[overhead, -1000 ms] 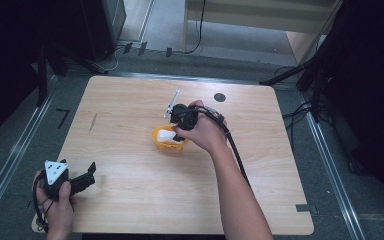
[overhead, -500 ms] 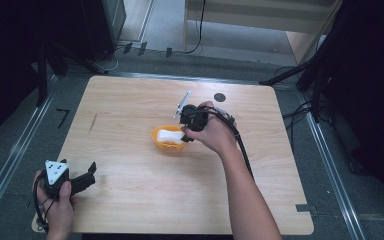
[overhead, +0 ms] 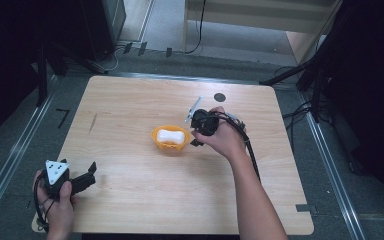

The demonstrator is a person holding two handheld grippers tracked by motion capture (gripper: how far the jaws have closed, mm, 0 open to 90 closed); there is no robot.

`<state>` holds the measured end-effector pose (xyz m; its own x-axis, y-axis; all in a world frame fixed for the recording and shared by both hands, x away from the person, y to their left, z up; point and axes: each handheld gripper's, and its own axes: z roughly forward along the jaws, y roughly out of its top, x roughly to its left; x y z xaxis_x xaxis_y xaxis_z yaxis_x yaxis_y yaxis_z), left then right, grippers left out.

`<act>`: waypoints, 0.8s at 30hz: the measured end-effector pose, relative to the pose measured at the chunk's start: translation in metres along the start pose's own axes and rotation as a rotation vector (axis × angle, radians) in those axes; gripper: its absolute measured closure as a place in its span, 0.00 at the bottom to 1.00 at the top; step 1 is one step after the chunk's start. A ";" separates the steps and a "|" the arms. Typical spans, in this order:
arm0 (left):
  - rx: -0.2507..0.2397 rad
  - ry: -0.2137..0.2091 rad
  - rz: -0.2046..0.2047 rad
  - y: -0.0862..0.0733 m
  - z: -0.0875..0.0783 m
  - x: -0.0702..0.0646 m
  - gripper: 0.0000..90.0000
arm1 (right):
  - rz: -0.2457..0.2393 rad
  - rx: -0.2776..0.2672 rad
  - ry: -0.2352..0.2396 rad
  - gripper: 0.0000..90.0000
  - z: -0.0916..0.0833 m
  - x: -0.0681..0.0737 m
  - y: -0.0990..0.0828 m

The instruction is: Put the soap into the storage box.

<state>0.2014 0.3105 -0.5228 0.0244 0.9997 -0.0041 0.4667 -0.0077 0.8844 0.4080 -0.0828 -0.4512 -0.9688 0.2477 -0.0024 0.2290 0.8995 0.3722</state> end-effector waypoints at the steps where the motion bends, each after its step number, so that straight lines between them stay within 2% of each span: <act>1: 0.000 0.000 0.001 0.000 0.000 0.000 0.06 | 0.002 -0.002 0.005 0.53 0.000 0.000 -0.003; 6: -0.001 0.000 0.001 0.000 0.000 0.000 0.06 | 0.018 -0.032 -0.004 0.50 -0.002 0.000 -0.018; 9: -0.003 0.002 0.001 0.000 0.000 0.000 0.06 | 0.046 -0.061 -0.002 0.47 -0.004 0.001 -0.028; 12: -0.003 0.002 0.001 0.000 0.000 0.000 0.06 | 0.070 -0.104 -0.022 0.35 -0.005 0.002 -0.039; 16: -0.003 0.002 0.001 0.000 0.000 0.000 0.06 | 0.116 -0.156 -0.096 0.20 -0.006 0.004 -0.055; 17: -0.003 0.002 0.001 0.000 0.000 0.000 0.06 | 0.132 -0.159 -0.102 0.19 -0.005 0.005 -0.059; 19: -0.003 0.003 0.001 0.000 0.000 0.000 0.06 | 0.148 -0.166 -0.065 0.17 -0.003 0.005 -0.065; 20: -0.001 0.003 0.002 0.000 0.000 0.000 0.06 | 0.151 -0.162 -0.088 0.16 -0.002 0.007 -0.070; 22: -0.002 0.003 0.001 0.000 0.000 0.000 0.06 | 0.170 -0.193 -0.101 0.15 -0.001 0.008 -0.076; 24: -0.002 0.004 0.001 0.000 0.000 0.000 0.06 | 0.201 -0.255 -0.102 0.14 -0.003 0.009 -0.086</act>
<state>0.2012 0.3102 -0.5228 0.0211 0.9998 -0.0012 0.4648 -0.0088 0.8854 0.3792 -0.1587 -0.4803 -0.8891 0.4576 0.0066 0.3713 0.7130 0.5948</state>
